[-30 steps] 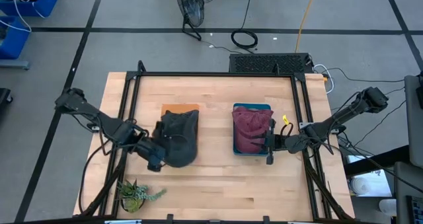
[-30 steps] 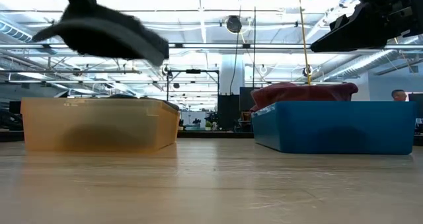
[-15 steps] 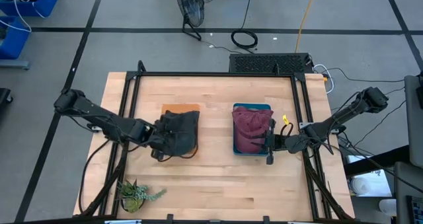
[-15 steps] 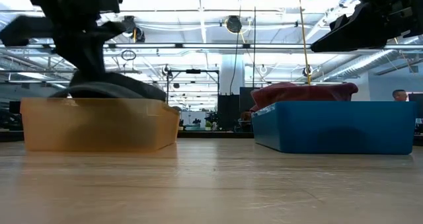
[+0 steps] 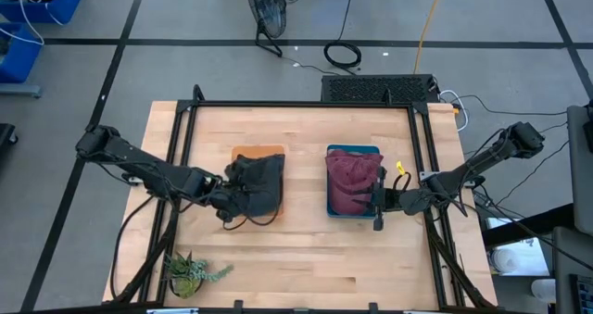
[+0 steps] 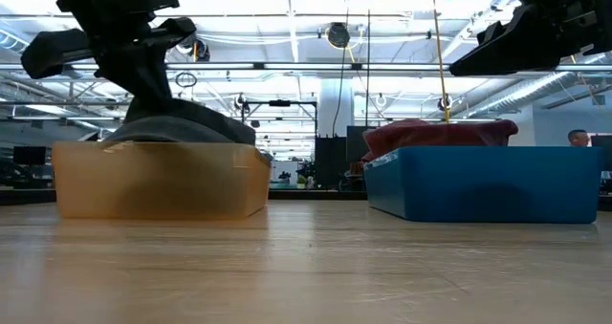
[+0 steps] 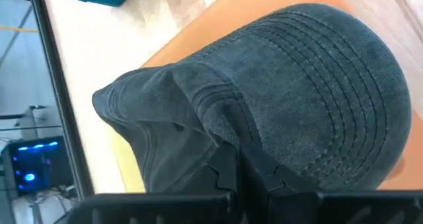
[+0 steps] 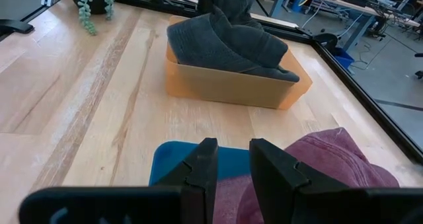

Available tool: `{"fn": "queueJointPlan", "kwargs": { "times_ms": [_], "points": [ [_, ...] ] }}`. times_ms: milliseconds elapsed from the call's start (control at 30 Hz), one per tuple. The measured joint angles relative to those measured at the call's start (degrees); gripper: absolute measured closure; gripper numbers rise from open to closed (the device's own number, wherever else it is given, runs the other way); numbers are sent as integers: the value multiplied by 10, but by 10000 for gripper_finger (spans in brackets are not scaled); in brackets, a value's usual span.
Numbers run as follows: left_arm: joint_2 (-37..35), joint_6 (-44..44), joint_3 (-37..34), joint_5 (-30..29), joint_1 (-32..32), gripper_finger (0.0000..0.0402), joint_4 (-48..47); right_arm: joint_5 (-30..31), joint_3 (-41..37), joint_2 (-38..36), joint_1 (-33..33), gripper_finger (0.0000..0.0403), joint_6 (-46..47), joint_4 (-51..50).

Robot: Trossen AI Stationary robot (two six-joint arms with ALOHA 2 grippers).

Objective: Pick & Place hat
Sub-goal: Put the black cap into the orange bin

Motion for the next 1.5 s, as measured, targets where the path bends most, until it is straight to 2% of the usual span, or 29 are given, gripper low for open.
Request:
{"fn": "queueJointPlan", "kwargs": {
  "times_ms": [267, 400, 700, 1067, 1267, 1500],
  "points": [
    [0, 42, 0, -44, -1, 392, 34, 0, 0, 0, 0, 328, 0, -5],
    [0, 60, 1, -27, -1, 392, 55, 0, 0, 0, 0, 328, 0, -5],
    [0, 50, -2, -18, 10, 390, 17, 0, 0, 0, 0, 328, 5, -5],
    [0, 19, -70, -15, 38, 378, 101, 0, 0, 0, 0, 328, 5, -5],
    [0, 41, -75, -49, 38, 334, 106, 0, 0, 0, 0, 328, 5, -5],
    [0, 44, -75, -89, 38, 236, 109, 0, 0, 0, 0, 328, 5, -5]
  ]
}}
